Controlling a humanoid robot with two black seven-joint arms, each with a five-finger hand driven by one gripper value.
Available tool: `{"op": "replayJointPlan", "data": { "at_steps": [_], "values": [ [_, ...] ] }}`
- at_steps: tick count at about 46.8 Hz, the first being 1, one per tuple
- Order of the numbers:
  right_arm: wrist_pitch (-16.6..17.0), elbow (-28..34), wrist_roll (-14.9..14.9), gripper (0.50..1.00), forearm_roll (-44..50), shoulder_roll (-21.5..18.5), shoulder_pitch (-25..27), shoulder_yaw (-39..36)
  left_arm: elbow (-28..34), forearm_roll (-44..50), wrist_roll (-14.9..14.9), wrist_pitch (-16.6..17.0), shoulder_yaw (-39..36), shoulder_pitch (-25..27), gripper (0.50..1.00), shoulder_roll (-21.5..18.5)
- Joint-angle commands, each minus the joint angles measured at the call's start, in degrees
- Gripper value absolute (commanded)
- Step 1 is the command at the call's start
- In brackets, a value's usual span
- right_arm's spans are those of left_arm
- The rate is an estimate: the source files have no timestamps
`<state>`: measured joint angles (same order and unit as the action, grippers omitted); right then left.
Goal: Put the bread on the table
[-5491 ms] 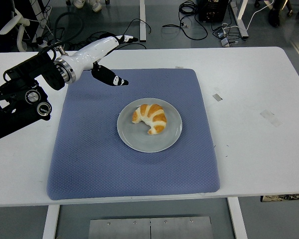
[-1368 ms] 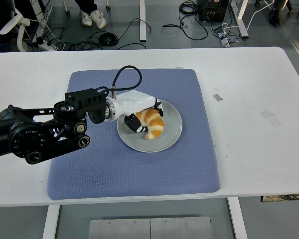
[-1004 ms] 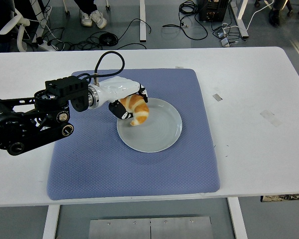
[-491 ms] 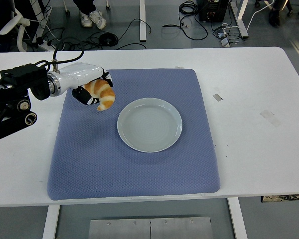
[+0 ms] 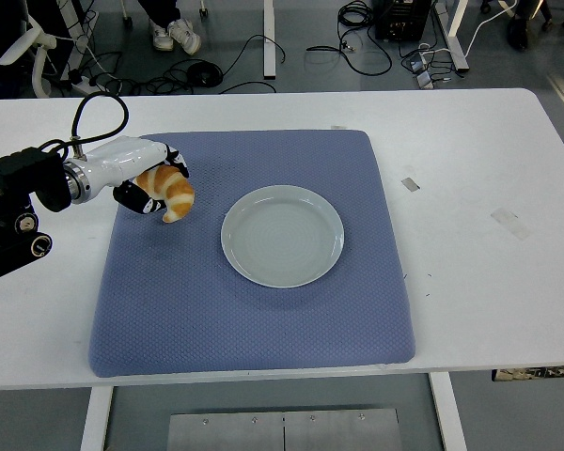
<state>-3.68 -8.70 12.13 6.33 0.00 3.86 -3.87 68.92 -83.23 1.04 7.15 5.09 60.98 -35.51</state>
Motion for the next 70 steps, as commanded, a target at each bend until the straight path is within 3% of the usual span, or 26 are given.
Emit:
{"op": "replayJointPlan", "data": {
  "at_steps": [1, 6, 10, 12, 17, 20, 34, 41, 47, 57, 66, 70],
  "values": [
    [-0.01, 0.00, 0.00, 1.000, 0.00, 0.00, 0.00, 0.00, -0.01, 0.00, -0.16, 0.05, -0.08, -0.07, 0.528, 0.01],
    [-0.01, 0.00, 0.00, 1.000, 0.00, 0.00, 0.00, 0.00, -0.01, 0.00, -0.16, 0.05, -0.17, -0.16, 0.534, 0.01],
    [-0.01, 0.00, 0.00, 1.000, 0.00, 0.00, 0.00, 0.00, 0.07, 0.00, -0.16, 0.05, -0.17, -0.16, 0.567, 0.01],
    [-0.01, 0.00, 0.00, 1.000, 0.00, 0.00, 0.00, 0.00, 0.07, 0.09, -0.16, 0.05, -0.08, -0.16, 0.604, 0.09],
    [-0.01, 0.00, 0.00, 1.000, 0.00, 0.00, 0.00, 0.00, -0.01, 0.09, -0.16, 0.05, 0.27, -0.16, 0.755, 0.01],
    [-0.01, 0.00, 0.00, 1.000, 0.00, 0.00, 0.00, 0.00, 0.08, 0.09, -0.16, 0.05, 0.27, -0.16, 0.792, 0.01],
    [-0.01, 0.00, 0.00, 1.000, 0.00, 0.00, 0.00, 0.00, 0.08, 0.09, -0.16, 0.05, 0.09, -0.07, 0.821, -1.05],
    [-0.01, 0.00, 0.00, 1.000, 0.00, 0.00, 0.00, 0.00, 0.08, -0.09, -0.34, -0.03, -0.17, -0.07, 0.860, -1.84],
    [-0.01, 0.00, 0.09, 1.000, 0.00, 0.00, 0.00, 0.00, 0.08, 0.53, -1.74, 0.05, 0.44, -0.16, 0.868, -2.19],
    [-0.01, 0.00, 0.00, 1.000, 0.00, 0.00, 0.00, 0.00, 0.08, 13.79, -4.03, 0.05, 7.47, -0.07, 0.889, -2.10],
    [-0.01, 0.00, 0.00, 1.000, 0.00, 0.00, 0.00, 0.00, -0.10, 16.60, -5.00, 0.05, 9.93, 0.02, 0.887, -2.19],
    [-0.01, 0.00, 0.00, 1.000, 0.00, 0.00, 0.00, 0.00, -0.98, 22.05, -7.54, 0.05, 10.73, 0.02, 0.889, -2.45]
  ]
}}
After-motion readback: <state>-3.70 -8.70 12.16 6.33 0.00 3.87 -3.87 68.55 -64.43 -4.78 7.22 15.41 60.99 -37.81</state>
